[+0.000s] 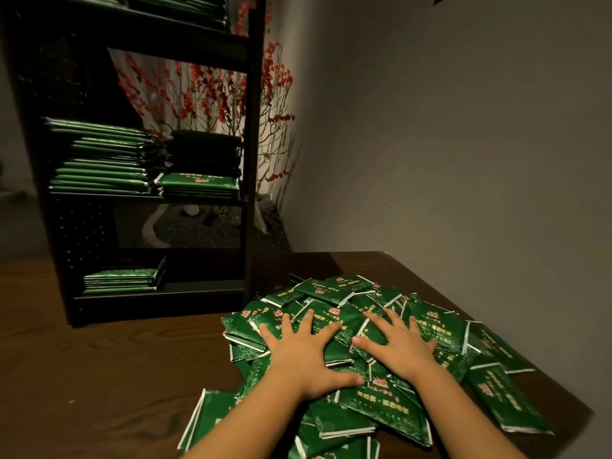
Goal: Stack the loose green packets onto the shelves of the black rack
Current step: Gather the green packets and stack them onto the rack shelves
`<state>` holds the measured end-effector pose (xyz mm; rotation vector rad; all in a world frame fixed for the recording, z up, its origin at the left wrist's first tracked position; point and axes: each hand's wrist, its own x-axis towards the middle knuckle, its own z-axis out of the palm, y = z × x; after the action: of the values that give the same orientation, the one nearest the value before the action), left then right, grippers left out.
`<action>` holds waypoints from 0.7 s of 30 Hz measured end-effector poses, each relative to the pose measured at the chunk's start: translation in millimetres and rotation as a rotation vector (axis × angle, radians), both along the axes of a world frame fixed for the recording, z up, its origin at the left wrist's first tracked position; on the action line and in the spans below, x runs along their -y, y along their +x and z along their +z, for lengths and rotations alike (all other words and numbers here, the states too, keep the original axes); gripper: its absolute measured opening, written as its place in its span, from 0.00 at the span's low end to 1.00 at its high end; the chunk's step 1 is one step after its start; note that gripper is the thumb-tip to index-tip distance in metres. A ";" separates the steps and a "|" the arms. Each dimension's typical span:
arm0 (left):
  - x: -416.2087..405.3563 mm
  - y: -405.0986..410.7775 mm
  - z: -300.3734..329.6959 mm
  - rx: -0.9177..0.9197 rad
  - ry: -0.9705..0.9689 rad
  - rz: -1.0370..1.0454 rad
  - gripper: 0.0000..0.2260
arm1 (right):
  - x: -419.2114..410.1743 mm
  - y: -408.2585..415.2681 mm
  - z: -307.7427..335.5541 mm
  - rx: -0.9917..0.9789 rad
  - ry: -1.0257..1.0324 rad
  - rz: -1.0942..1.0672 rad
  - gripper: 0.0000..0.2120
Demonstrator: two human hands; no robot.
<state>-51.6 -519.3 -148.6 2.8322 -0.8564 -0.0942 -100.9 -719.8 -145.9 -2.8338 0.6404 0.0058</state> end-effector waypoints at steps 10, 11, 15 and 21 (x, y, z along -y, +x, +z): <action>-53.9 -19.5 -3.5 0.004 -0.008 0.011 0.47 | -55.3 -20.6 1.8 0.012 0.007 0.014 0.45; -60.8 -20.6 -4.3 0.004 -0.009 0.013 0.47 | -62.4 -21.8 1.6 0.014 0.006 0.014 0.45; -93.7 -21.8 -5.7 0.017 -0.018 0.019 0.46 | -94.4 -23.8 -0.7 0.025 -0.002 0.014 0.45; -155.0 -18.3 -6.9 0.039 -0.015 0.026 0.45 | -153.1 -19.9 -4.4 0.058 0.001 0.018 0.45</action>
<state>-69.9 -364.2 -155.5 2.8389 -0.8237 -0.0293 -120.8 -566.8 -150.2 -2.8268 0.6018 -0.0730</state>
